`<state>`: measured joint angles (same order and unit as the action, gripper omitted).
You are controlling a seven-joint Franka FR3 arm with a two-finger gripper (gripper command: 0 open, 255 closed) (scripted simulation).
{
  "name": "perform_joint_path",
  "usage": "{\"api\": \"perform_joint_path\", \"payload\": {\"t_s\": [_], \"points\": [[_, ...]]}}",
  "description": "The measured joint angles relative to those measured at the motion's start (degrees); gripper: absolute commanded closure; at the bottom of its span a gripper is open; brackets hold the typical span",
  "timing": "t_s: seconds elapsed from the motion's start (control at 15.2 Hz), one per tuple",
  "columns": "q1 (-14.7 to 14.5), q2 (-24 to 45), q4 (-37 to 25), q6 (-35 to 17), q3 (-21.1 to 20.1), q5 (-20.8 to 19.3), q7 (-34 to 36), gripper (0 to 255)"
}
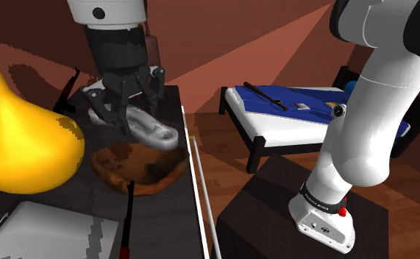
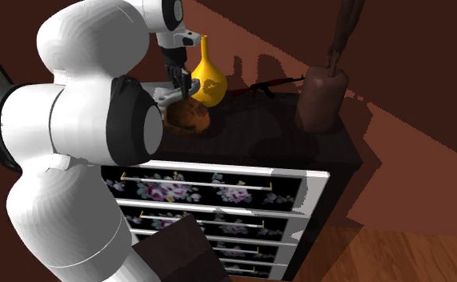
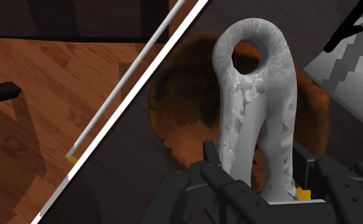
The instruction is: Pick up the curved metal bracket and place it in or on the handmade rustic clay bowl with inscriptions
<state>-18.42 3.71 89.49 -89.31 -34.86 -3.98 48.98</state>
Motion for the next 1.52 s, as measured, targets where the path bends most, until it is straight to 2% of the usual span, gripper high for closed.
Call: {"api": "perform_joint_path", "payload": {"t_s": [0.79, 1.19, 1.25, 1.52], "points": [[0.21, -1.32, 10.03, -8.97, 0.07, 0.72, 0.28, 255], [0.24, -1.39, 10.71, -9.60, 0.10, 0.75, 0.27, 255], [0.24, -1.38, 10.75, -9.61, 0.10, 0.75, 0.27, 0], [0.24, -1.38, 10.76, -9.62, 0.10, 0.75, 0.27, 0]]}}
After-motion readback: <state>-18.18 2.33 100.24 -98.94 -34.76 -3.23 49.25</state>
